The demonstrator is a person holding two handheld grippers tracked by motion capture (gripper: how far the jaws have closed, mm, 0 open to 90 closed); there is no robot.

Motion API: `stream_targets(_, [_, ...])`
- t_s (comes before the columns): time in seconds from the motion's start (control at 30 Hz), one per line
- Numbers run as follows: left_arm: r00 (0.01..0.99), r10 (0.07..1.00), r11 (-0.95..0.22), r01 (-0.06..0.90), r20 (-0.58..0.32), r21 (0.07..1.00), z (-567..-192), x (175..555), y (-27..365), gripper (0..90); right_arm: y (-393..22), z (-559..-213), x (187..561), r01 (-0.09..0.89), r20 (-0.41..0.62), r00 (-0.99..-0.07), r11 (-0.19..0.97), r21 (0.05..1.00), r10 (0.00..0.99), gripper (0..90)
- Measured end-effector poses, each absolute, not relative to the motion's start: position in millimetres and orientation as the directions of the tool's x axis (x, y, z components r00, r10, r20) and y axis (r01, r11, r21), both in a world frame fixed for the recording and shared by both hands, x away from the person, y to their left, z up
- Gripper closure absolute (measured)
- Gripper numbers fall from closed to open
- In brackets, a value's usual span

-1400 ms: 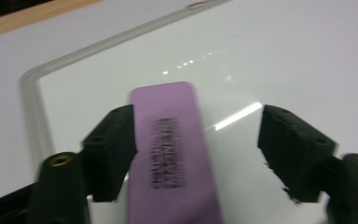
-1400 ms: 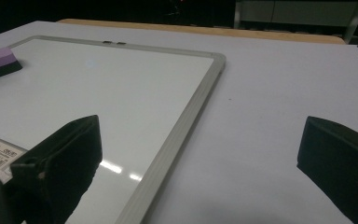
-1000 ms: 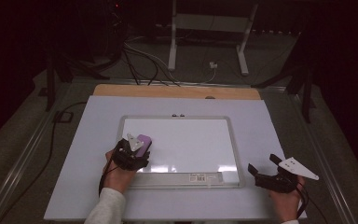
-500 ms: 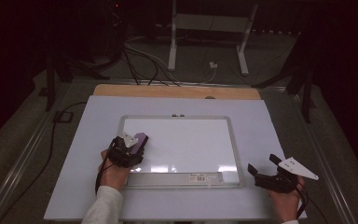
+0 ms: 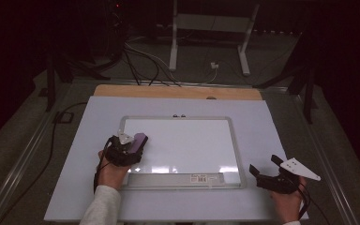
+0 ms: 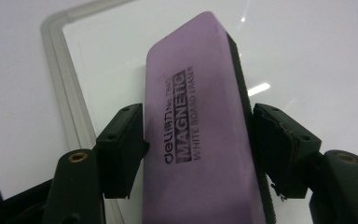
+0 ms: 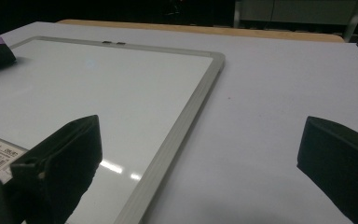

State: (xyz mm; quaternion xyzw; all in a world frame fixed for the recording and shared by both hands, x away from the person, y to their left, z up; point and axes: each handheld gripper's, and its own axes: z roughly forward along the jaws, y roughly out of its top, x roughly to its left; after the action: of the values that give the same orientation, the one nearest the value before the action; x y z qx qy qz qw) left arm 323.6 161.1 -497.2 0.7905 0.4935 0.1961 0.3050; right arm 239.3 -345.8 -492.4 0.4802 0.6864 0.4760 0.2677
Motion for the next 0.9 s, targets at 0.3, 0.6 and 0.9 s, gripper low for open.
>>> stream_targets(0.3, [0.417, 0.908, -0.288, 0.679, -0.032, 0.676, -499.2, 321.0, 170.2, 36.2, -346.1, -492.4, 239.3, 0.407, 0.093, -0.396, 0.084, 0.91, 0.914, 0.0])
stream_targets(0.6, [0.416, 0.898, -0.215, 0.698, -0.142, 0.683, -499.1, 316.6, 182.4, 36.6, -345.3, -493.0, 240.0, 0.415, 0.096, -0.396, 0.084, 0.906, 0.913, 0.0])
stream_targets(0.9, [0.324, 0.936, -0.147, 0.71, -0.134, 0.688, -499.5, 318.1, 195.4, 22.1, -345.6, -493.0, 240.0, 0.416, 0.098, -0.397, 0.083, 0.906, 0.912, 0.0])
